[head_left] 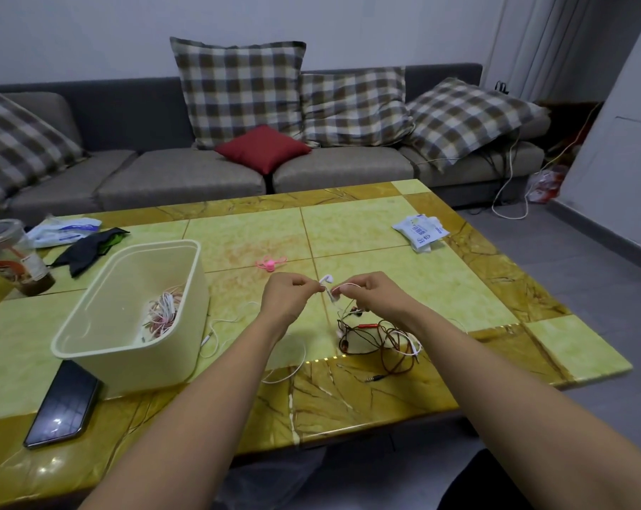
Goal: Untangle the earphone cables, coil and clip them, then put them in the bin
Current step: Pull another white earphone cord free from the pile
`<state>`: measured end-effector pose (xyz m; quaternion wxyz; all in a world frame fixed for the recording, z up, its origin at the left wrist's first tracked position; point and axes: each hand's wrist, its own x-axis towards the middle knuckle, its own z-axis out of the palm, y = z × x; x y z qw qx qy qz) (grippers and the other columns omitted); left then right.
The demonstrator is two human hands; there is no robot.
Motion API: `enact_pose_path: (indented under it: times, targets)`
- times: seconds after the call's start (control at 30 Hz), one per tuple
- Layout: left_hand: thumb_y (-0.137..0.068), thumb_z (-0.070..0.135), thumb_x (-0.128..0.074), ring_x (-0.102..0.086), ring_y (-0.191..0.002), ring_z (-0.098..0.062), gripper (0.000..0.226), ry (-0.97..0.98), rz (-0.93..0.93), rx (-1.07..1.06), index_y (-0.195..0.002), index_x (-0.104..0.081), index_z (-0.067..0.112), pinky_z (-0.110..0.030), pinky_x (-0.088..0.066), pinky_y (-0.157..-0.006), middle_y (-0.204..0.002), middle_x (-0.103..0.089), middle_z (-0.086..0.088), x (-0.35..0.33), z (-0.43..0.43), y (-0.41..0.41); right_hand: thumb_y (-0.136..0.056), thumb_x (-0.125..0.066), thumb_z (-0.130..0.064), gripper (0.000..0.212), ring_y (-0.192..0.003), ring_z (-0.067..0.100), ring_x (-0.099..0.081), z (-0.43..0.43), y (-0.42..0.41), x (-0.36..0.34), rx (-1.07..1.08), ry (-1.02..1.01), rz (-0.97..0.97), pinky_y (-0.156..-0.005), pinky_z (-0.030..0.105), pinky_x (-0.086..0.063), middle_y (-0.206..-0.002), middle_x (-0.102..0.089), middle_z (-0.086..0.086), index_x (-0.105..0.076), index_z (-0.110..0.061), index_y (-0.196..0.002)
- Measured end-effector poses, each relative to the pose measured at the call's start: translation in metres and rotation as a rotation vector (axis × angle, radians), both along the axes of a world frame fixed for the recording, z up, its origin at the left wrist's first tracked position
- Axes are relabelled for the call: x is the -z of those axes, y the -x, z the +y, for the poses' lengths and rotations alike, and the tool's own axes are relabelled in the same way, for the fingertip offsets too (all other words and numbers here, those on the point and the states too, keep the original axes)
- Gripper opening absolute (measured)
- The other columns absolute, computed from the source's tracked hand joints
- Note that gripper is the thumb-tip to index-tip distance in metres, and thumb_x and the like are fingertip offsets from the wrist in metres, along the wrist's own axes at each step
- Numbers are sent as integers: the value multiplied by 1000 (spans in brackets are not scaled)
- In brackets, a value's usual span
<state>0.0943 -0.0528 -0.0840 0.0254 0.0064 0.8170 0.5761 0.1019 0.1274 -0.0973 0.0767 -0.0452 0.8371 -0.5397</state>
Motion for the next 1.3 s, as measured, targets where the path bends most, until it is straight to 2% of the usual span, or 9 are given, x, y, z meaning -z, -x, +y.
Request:
enact_pose_path:
  times: [0.23,0.27,0.4,0.5,0.6,0.67,0.7,0.97,1.3]
  targets:
    - [-87,11,-65,-53,-56,-12,16,-31,-16,2,-91,-77,2,-16,-28,-45,-77,-66,-12,-13,-2,-11,-100,-52,-33,32,-70,16,-38,3,-6,-3,-41,1,-160,-68,25,-42,-79,-48,3,-76,-15,-91]
    - [-88,11,-64,-58,-82,-15,16,-58,-18,-10,-91,-77,2,-19,-28,-48,-79,-67,-2,-15,-3,-12,-100,-53,-30,31,-71,17,-40,5,-2,0,38,-21,-146,-67,26,-43,-84,-56,2,-75,-12,-87]
    - [-89,8,-61,-33,-55,-12,15,-82,-59,-55,-88,-75,4,-26,-26,-53,-35,-42,16,-19,-8,-11,-101,-48,-21,28,-75,16,-55,26,15,9,598,-91,-6,-70,29,-42,-112,-70,9,-72,-10,-91]
    - [-89,9,-61,-46,-57,-29,15,-77,-52,-46,-84,-76,6,-25,-27,-52,-51,-62,7,-20,-11,-13,-97,-51,-31,36,-127,29,-43,32,16,10,585,-549,-107,-101,40,-36,-139,-52,11,-59,-18,-130]
    - [-89,11,-62,-53,-104,-37,17,-91,-45,-16,-93,-76,2,-23,-29,-52,-104,-63,-14,-18,-8,-15,-93,-57,-27,56,-141,24,-27,17,12,3,367,-411,141,-115,47,-24,-156,-30,2,-40,-25,-146]
    - [-91,13,-61,-29,-99,-9,18,-105,-70,19,-96,-76,3,-23,-26,-48,-91,-65,-23,-17,-5,-15,-93,-54,-16,56,-134,16,-39,1,7,-1,159,-137,219,-112,40,-30,-151,-39,-1,-39,-24,-146]
    - [-92,13,-59,-26,-57,-5,19,-142,-85,15,-99,-74,3,-22,-24,-46,-71,-60,-27,-16,-3,-13,-94,-51,-12,53,-128,14,-46,-6,5,-4,93,-33,173,-106,35,-35,-146,-45,1,-39,-20,-145]
    - [-105,17,-38,-17,-32,-5,22,-989,-308,-184,-88,-52,14,-17,-16,-33,-41,-24,8,-19,7,-1,-96,-29,-19,31,-102,25,-62,-49,-20,-2,-91,538,-343,-100,34,-42,-96,-70,12,-50,-7,-115]
    - [-103,6,-34,-41,-53,-17,18,-1014,-343,-523,-93,-48,10,-27,-44,-52,-63,-45,-7,-2,-31,9,-99,-51,-16,21,-48,7,-29,-24,-24,6,126,292,-131,-44,19,-29,-64,-34,-2,-69,-8,-93]
